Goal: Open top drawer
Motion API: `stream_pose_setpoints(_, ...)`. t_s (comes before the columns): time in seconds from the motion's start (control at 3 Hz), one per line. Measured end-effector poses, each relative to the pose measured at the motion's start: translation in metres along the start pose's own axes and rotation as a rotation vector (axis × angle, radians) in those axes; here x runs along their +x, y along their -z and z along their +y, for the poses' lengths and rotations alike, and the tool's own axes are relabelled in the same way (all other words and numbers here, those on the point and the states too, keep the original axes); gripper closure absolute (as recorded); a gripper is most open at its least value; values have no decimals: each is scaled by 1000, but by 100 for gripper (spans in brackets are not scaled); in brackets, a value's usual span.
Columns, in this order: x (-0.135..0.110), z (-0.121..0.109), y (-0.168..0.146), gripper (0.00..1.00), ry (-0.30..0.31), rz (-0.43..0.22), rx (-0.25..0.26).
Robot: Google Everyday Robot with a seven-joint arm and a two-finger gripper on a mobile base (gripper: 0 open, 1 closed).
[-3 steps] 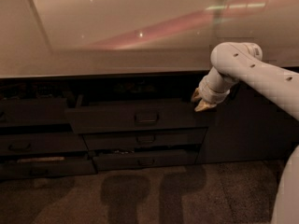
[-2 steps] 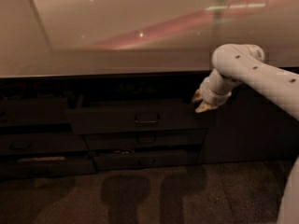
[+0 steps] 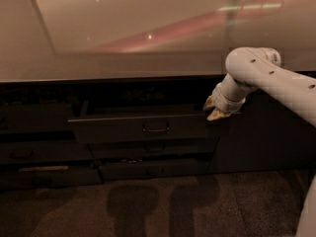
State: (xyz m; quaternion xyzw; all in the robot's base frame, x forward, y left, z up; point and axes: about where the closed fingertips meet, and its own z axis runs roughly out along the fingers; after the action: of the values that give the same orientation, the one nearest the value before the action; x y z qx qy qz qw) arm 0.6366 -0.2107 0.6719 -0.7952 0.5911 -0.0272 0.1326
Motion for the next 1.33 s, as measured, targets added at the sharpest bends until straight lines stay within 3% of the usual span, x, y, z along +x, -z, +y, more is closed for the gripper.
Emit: stream_pose_setpoints(1.33,-5,14,3,100,8,-7,-9)
